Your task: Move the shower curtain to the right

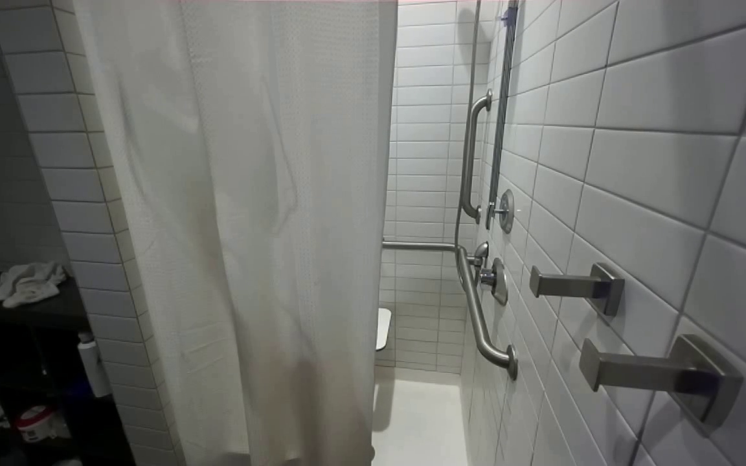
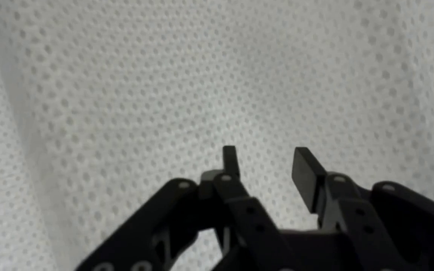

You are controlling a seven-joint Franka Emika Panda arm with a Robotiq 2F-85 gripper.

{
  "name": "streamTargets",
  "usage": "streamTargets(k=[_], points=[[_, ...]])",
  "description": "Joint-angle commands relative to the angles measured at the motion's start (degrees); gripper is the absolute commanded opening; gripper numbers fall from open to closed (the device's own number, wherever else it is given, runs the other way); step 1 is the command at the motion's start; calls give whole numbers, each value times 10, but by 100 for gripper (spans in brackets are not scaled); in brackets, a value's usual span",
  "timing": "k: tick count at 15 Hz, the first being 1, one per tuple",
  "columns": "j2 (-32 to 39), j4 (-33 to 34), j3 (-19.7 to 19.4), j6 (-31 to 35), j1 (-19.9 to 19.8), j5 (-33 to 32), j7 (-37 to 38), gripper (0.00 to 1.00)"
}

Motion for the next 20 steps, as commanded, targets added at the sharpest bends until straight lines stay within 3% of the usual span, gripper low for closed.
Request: streamTargets(k=[1,3,6,7,10,19,20], points=[[1,7,-7,-8,5,-7,7,12],[-3,2,-11,-4,8,-2,1,1],[-7,-6,-20,0,12,7,-6,0],[-9,-9,-23,0,13,10,-9,26],[-21,-22,-29,5,17,10,-16,37],[-86,-59,-40,10,6,6,-16,98],[-93,-63,-42,11,5,6,-17,100]])
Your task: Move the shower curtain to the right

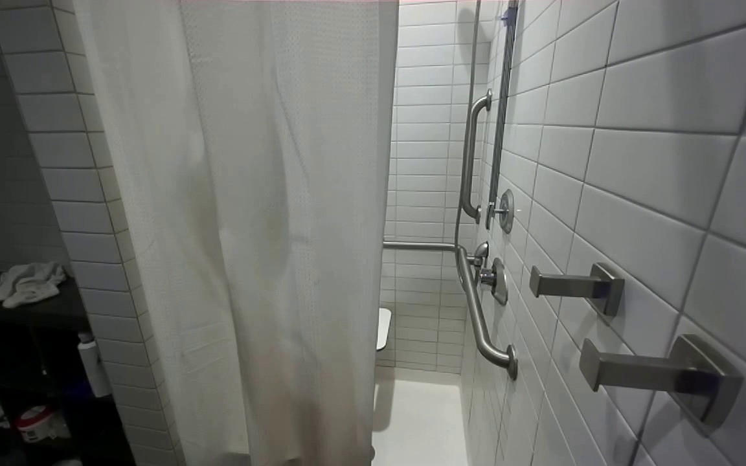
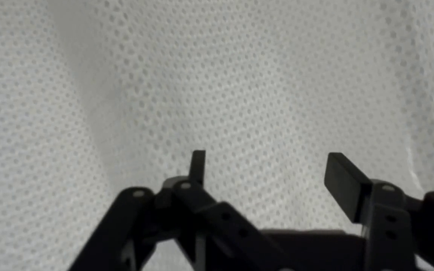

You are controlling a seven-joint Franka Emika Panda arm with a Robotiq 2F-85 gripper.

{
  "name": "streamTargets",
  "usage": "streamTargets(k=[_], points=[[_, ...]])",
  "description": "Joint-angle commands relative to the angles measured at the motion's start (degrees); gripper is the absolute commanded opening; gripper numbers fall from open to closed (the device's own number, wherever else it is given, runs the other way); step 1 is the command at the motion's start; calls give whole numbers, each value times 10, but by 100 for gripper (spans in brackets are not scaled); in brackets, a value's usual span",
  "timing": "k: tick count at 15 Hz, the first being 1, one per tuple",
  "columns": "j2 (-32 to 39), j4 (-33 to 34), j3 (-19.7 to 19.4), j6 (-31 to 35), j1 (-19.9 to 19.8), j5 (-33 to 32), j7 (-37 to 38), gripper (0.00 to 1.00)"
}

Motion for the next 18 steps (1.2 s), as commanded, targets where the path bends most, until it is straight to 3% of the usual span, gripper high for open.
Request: streamTargets(k=[1,10,13,14,18], points=[[-34,-26,-8,10,-5,4,-7,100],[-9,6,6,4,-9,3,-1,100],[5,23,-1,-34,12,20,-28,100],[-12,-2,5,-8,-3,7,-6,100],[-3,7,4,-22,5,13,-15,100]])
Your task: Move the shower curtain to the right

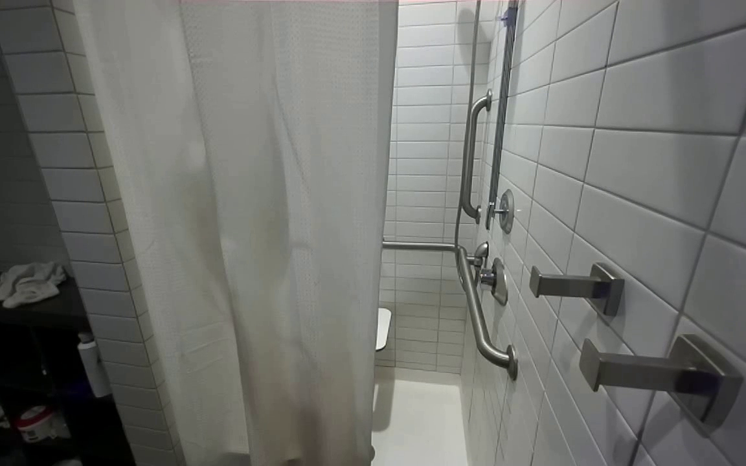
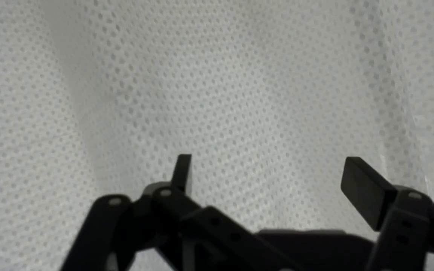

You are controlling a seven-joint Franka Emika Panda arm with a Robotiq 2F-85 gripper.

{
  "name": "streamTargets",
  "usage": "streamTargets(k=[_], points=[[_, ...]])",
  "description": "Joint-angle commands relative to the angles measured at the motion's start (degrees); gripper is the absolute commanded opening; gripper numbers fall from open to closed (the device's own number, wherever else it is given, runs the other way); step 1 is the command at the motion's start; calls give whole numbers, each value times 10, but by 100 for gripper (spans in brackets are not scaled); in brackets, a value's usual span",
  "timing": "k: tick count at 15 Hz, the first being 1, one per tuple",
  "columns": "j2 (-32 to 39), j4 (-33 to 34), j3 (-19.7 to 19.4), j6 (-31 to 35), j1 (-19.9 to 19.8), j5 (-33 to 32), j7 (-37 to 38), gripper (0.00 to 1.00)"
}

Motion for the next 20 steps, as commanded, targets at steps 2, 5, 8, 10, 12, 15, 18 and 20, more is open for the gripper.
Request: streamTargets(k=[2,5,8,10,12,15,18,20], points=[[2,5,2,-2,-3,2,-1,100],[2,5,2,-3,-3,2,-1,100],[2,6,2,-3,-3,2,-1,100],[2,6,2,-3,-3,2,-1,100],[2,6,2,-3,-3,2,-1,100],[2,6,2,-3,-3,2,-1,100],[10,12,9,7,-13,-9,14,100],[16,21,11,11,-19,-13,22,100]])
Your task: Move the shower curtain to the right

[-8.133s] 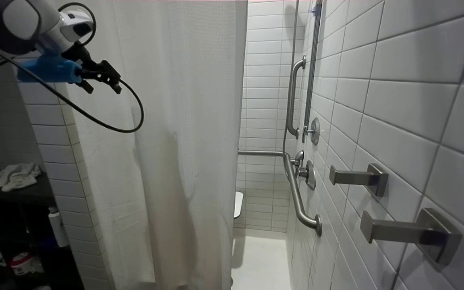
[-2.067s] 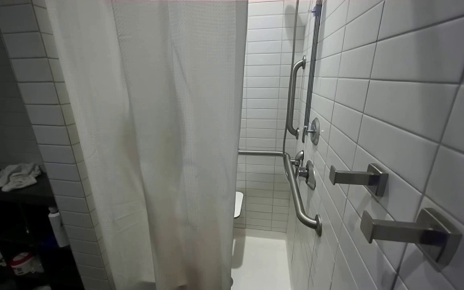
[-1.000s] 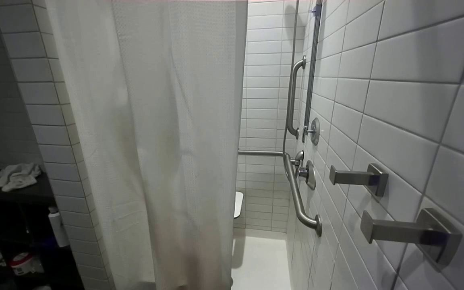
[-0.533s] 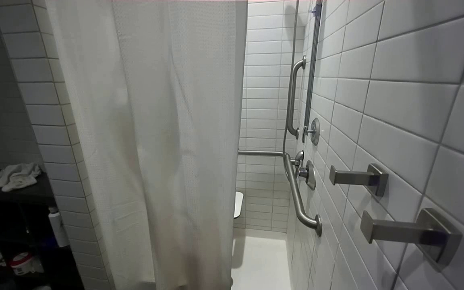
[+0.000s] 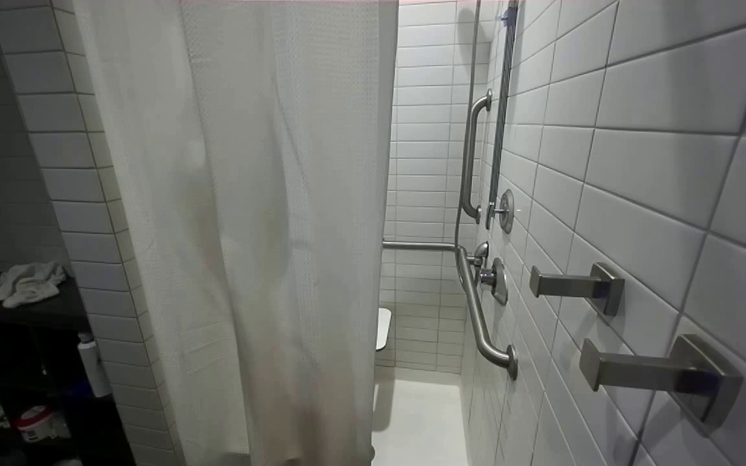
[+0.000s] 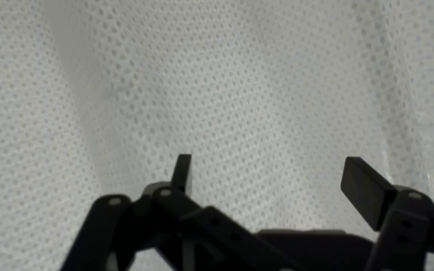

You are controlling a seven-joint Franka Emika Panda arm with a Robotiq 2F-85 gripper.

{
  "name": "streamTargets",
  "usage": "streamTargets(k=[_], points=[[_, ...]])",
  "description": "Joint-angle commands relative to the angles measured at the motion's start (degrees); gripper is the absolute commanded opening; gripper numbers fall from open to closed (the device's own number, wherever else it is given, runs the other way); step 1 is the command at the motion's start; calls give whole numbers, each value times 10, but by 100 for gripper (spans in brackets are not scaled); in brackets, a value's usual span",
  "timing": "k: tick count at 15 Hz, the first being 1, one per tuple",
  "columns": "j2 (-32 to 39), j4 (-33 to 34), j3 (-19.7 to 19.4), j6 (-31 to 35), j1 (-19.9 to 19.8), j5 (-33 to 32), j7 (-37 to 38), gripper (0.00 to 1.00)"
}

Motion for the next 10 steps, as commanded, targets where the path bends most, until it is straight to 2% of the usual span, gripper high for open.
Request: streamTargets(k=[1,5,10], points=[[19,26,10,12,-21,-15,24,100],[38,60,13,25,-39,-34,36,100],[97,149,5,15,-38,-37,22,100]])
